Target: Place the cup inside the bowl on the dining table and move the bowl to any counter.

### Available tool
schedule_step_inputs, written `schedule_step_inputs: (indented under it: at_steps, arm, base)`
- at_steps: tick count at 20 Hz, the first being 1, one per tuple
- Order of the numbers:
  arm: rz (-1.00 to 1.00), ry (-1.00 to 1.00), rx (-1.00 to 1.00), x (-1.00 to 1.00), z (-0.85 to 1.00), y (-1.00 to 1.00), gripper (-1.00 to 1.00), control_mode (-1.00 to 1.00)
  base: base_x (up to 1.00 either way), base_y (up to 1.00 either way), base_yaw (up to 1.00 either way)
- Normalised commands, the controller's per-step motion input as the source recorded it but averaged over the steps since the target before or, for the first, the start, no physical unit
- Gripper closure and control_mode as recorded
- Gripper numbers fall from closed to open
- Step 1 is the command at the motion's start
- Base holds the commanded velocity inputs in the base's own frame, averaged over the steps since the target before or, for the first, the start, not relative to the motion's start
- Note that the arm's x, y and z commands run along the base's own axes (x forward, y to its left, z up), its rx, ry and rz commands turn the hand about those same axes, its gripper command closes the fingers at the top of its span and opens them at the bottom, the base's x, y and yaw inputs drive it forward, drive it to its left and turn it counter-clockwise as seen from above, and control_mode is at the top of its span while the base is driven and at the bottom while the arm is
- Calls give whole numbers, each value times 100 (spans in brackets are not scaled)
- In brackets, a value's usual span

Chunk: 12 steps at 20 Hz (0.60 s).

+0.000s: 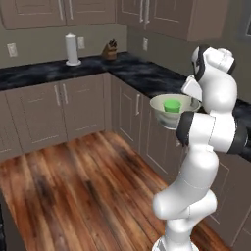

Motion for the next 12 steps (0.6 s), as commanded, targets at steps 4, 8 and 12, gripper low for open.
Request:
schedule_step_inputs:
  at_steps: [4,8,12]
  arm:
    - [0,0,0,0,0,0,100,100]
    - [0,0,0,0,0,0,100,100]
    - [0,0,0,0,0,0,100,100]
  base:
    - [-2,-10,-42]
    - [-4,-10,-41]
    - [-2,-3,-37]
